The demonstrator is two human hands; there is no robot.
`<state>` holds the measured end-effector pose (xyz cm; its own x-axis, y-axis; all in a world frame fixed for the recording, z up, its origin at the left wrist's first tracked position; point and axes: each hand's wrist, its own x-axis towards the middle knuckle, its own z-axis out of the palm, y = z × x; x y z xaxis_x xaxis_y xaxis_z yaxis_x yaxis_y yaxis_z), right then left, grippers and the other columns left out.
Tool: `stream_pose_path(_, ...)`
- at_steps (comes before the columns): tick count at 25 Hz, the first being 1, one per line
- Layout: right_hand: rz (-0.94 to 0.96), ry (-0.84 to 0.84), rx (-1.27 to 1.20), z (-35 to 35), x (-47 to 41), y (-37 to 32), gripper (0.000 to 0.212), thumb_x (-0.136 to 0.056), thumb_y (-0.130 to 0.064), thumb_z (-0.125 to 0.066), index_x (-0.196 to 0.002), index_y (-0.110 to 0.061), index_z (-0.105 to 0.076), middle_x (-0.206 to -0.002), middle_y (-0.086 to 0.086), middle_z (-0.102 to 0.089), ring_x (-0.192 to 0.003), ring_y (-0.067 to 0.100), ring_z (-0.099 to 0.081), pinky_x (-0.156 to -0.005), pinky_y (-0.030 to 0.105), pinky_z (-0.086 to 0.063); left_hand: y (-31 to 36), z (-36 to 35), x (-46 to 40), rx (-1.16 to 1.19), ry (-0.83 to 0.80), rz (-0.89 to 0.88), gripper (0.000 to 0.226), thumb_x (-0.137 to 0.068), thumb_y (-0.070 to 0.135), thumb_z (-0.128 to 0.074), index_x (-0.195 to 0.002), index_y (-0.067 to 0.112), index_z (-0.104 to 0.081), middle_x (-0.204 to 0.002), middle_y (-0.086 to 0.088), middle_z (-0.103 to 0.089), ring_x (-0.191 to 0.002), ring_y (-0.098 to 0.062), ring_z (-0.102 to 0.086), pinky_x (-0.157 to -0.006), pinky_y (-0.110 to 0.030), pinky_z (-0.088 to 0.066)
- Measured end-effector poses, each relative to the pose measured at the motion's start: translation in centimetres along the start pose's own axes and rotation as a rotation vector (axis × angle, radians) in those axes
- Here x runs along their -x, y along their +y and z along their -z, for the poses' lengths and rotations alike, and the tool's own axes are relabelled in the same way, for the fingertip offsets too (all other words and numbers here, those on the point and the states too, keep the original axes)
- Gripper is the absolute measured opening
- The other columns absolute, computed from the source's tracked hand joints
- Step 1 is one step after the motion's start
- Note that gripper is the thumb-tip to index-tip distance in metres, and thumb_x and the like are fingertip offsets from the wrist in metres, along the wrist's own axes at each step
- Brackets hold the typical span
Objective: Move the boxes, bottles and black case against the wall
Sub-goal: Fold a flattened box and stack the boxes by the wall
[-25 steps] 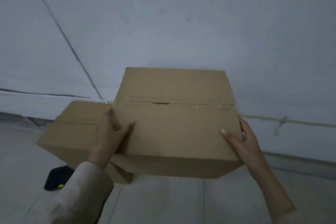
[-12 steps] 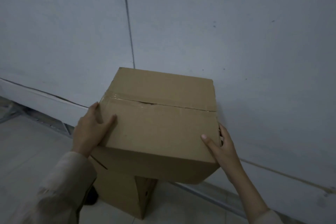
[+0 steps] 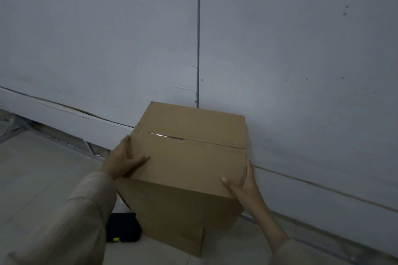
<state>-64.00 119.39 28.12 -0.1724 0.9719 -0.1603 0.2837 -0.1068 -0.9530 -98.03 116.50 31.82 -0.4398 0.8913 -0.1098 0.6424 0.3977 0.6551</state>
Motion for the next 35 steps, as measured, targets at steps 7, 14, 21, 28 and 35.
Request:
stream_pose_path(7, 0.03, 0.206, 0.091, -5.5, -2.2, -0.7, 0.055, -0.084, -0.019, -0.064, -0.135, -0.02, -0.044, -0.145, 0.012, -0.037, -0.132, 0.023, -0.038, -0.102, 0.021, -0.028, -4.3, -1.2, -1.9, -0.249, 0.048, -0.125, 0.091, -0.07, 0.072, -0.045, -0.145, 0.028, -0.022, -0.158, -0.005, -0.014, -0.144, -0.027, -0.015, -0.116, -0.049, -0.011)
stream_pose_path(14, -0.003, 0.213, 0.112, -8.9, -4.4, -2.4, 0.053, -0.089, -0.024, -0.056, -0.139, -0.018, -0.039, -0.148, 0.018, -0.027, -0.137, 0.028, -0.03, -0.112, 0.03, -0.022, -5.0, -4.2, 0.0, -0.406, -0.013, -0.338, 0.106, -0.049, 0.092, 0.009, -0.142, 0.044, -0.01, -0.158, 0.01, -0.005, -0.146, -0.021, 0.001, -0.111, -0.058, 0.006)
stream_pose_path(21, -0.031, 0.137, 0.128, -9.8, -5.5, -3.3, 0.052, -0.095, -0.029, -0.044, -0.144, -0.025, -0.027, -0.156, 0.011, -0.01, -0.143, 0.026, -0.017, -0.113, 0.035, -0.02, -4.2, -2.8, -3.7, -0.52, -0.119, -0.271, 0.078, -0.075, 0.076, -0.019, -0.143, 0.043, -0.002, -0.159, 0.009, 0.003, -0.147, -0.025, 0.005, -0.113, -0.062, 0.001)
stream_pose_path(28, 0.02, 0.133, 0.071, -10.2, -6.0, -2.8, 0.049, -0.094, -0.025, -0.045, -0.141, -0.024, -0.03, -0.156, 0.004, -0.016, -0.144, 0.019, -0.014, -0.11, 0.029, -0.02, -5.4, -2.5, -4.9, -0.474, -0.08, -0.345, 0.111, -0.046, 0.09, 0.016, -0.144, 0.041, -0.003, -0.159, 0.008, -0.002, -0.147, -0.025, 0.002, -0.112, -0.063, 0.002)
stream_pose_path(35, 0.136, 0.383, 0.008, -11.6, -6.0, -2.4, 0.035, -0.091, -0.015, -0.052, -0.126, -0.013, -0.05, -0.134, 0.007, -0.048, -0.119, 0.012, -0.044, -0.093, 0.013, -0.027, -6.1, -3.0, -4.6, -0.513, 0.052, -0.378, 0.095, -0.061, 0.083, 0.015, -0.143, 0.043, -0.011, -0.158, 0.008, -0.012, -0.146, -0.022, -0.006, -0.113, -0.059, -0.001)
